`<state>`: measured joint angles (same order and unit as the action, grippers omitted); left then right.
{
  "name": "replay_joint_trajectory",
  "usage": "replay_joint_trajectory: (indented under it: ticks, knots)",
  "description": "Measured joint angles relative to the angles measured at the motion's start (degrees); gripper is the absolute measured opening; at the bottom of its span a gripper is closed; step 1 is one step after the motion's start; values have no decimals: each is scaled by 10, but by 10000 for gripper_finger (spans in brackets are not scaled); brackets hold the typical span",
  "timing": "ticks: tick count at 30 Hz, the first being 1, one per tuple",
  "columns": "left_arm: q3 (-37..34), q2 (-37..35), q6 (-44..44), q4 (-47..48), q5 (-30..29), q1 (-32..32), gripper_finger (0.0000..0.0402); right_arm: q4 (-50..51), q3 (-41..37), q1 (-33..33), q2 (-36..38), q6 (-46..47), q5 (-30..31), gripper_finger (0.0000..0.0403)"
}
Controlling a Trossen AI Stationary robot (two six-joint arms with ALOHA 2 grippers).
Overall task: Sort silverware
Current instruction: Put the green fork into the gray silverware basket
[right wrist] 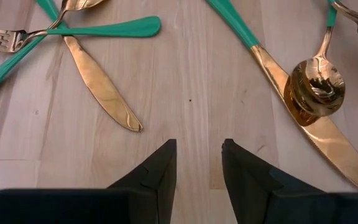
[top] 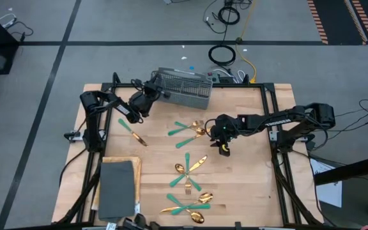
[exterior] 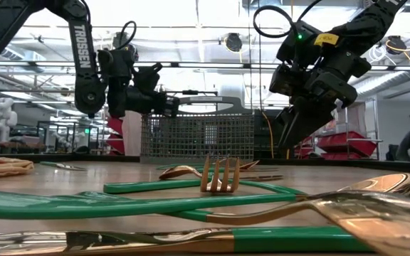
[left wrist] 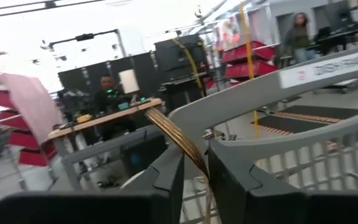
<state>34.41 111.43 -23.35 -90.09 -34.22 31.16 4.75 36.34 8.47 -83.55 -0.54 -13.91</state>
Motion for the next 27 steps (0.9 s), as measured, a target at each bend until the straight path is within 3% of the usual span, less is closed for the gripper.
replay_joint_trajectory:
  ticks: [5,12,23,27]
  knots:
    - [-1,-3,-3,8,14,0,96,1,0,0,0,-1,-1,119]
    - [-1,-17,-97,22,-1,-4,98,2,0,-3,0,-2,-33,119]
    - [0,-20,-86,60,-4,-5,98,1,0,-7,0,-6,-43,119]
    - [-1,-37,-57,79,19,-4,99,1,0,-7,0,-8,-44,119]
